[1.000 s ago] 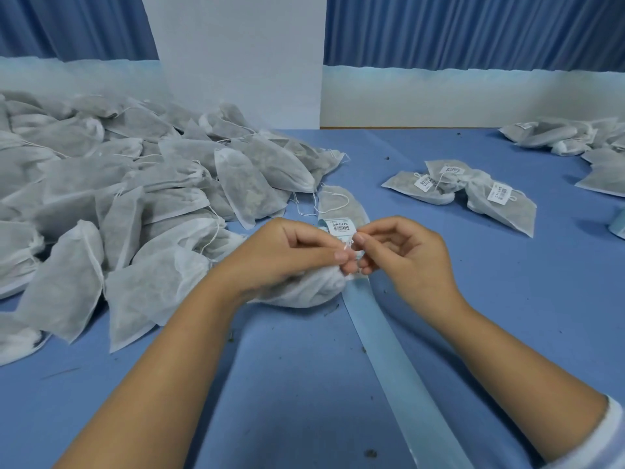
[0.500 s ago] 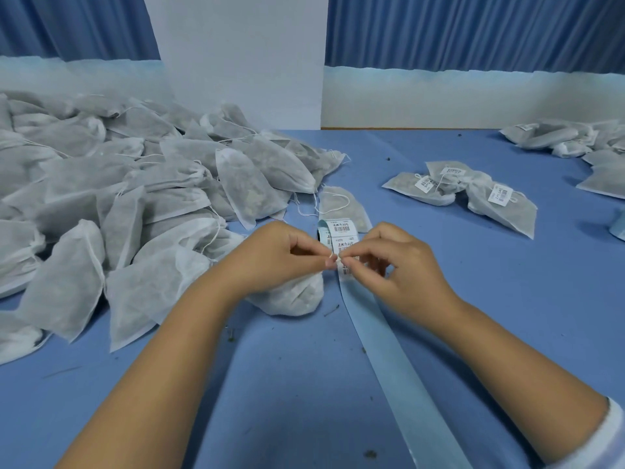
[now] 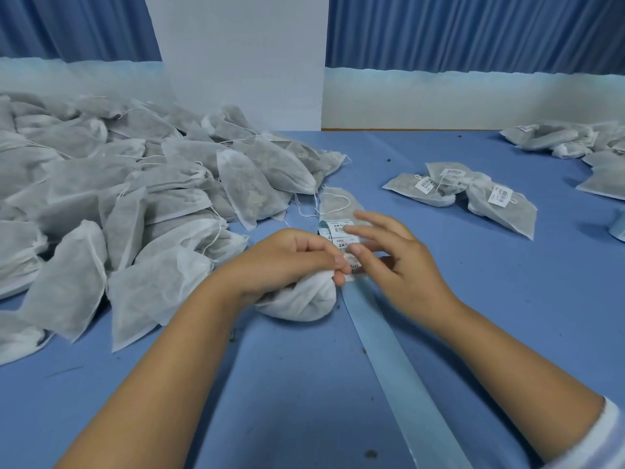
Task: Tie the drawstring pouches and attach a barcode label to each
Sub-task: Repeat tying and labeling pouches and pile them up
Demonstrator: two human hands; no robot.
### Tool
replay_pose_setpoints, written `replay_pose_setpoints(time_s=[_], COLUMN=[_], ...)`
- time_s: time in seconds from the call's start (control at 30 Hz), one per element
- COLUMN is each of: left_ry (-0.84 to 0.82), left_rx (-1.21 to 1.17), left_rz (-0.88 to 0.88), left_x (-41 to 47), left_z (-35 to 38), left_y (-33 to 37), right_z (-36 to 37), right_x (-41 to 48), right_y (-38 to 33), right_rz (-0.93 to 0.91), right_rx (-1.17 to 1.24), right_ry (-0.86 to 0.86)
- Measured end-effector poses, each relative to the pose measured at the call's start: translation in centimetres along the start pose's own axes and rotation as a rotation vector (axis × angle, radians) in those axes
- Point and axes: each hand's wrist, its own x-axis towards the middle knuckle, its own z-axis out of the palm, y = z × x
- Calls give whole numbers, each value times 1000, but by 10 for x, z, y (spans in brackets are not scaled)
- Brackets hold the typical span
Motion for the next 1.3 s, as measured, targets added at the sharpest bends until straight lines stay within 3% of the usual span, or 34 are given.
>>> replay_pose_setpoints(time_s=[0.13, 0.23, 0.37, 0.57, 0.7, 0.9, 1.07, 1.17, 1.3], left_ry=[118, 165, 148, 117, 128, 145, 2, -44, 57], left_rx=[-174, -123, -95, -40, -31, 61, 91, 26, -56], left_rz=[-10, -9, -15, 5, -2, -32, -91, -91, -23], left_x=[3, 4, 4, 3, 4, 4, 3, 4, 7], left_z=[0, 2, 3, 6, 8, 3, 5, 10, 7], left_y=[2, 3, 3, 5, 5, 4, 2, 1, 1], right_z=[-3, 0, 5, 2, 3, -4, 0, 3, 2], right_x=[1, -3, -4, -3, -2, 1, 0, -4, -3], right_y=[-6, -11, -13, -14, -13, -10, -10, -10, -13], right_rz=[-35, -62, 17, 115, 147, 241, 58, 82, 174], right_rx=[4, 75, 167, 278, 264, 269, -19, 53, 203], right_ry=[134, 78, -24, -40, -21, -125, -6, -64, -68])
